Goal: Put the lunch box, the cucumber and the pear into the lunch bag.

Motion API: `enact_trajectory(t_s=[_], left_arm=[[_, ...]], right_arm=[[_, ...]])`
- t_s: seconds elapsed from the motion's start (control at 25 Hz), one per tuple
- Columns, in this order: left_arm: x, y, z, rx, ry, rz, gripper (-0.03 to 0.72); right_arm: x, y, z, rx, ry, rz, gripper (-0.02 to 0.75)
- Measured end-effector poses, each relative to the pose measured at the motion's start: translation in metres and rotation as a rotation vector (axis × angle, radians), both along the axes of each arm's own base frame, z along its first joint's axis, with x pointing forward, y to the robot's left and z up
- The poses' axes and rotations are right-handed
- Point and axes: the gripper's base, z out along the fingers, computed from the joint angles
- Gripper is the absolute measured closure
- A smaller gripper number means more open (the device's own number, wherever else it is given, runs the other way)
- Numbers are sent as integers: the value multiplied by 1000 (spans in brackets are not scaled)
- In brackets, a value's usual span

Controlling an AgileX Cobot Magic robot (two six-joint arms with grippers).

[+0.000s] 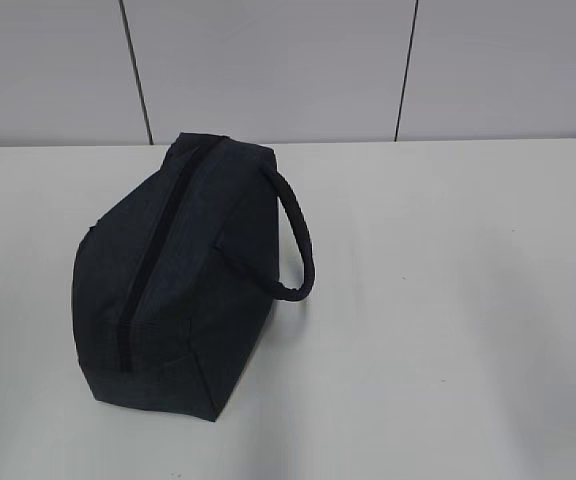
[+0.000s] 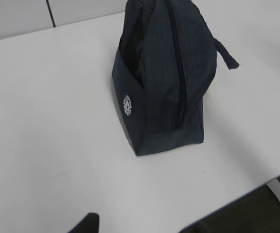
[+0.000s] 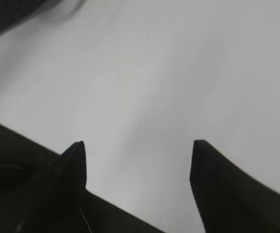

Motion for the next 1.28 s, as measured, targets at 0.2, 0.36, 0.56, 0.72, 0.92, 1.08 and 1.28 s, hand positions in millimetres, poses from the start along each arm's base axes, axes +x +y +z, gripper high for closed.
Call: enact_trajectory(t_s=[0.2, 0.36, 0.56, 0.72, 0.92, 1.08, 1.28], left_arm=[[-22, 5, -6, 14, 12, -10, 342], [-33, 10, -7, 20, -47, 1, 344], [-47, 13, -12, 5, -125, 4, 346], [-50, 14, -20, 7, -129, 5, 346], [-48, 14, -20, 1, -152, 10, 346], [-39, 12, -22, -19, -210, 20, 346], [-37, 12, -23, -24, -223, 27, 346]], right_arm=[[-28, -12, -17, -9, 17, 116, 220], [-45, -20, -34, 7, 9, 167, 220], [-61, -29, -50, 27, -27, 205, 221], [-71, -36, -49, 71, -95, 207, 221], [-83, -45, -48, 126, -178, 203, 221], [-91, -51, -49, 161, -229, 201, 221], [-91, -51, -49, 171, -227, 190, 221]])
